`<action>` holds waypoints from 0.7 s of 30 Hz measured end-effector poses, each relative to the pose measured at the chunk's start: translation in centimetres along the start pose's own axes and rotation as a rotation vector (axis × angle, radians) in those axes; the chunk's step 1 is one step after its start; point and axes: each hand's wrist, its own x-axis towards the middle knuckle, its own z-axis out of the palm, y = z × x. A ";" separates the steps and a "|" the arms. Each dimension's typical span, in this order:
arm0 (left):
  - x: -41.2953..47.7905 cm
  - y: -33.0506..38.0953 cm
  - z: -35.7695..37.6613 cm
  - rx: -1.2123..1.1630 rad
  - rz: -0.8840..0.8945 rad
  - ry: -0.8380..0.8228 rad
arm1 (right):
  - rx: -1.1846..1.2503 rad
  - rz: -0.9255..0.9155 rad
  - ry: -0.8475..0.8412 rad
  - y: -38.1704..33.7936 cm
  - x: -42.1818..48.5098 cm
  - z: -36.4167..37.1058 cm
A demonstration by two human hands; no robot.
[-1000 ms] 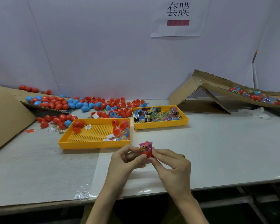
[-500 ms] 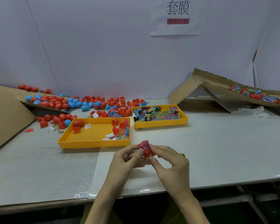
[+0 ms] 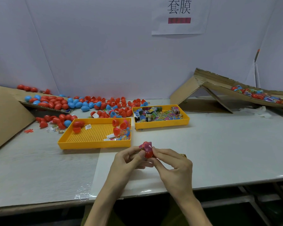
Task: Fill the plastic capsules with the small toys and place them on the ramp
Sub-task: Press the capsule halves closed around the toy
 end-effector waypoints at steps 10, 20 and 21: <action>0.1 -0.3 0.1 -0.010 -0.025 -0.032 | 0.034 0.104 -0.054 -0.1 0.3 0.0; 0.3 -0.5 0.0 -0.025 -0.045 -0.039 | 0.015 0.053 -0.051 -0.2 0.2 -0.1; 0.3 -0.5 0.0 -0.025 -0.049 -0.033 | 0.018 0.053 -0.059 -0.3 0.2 -0.1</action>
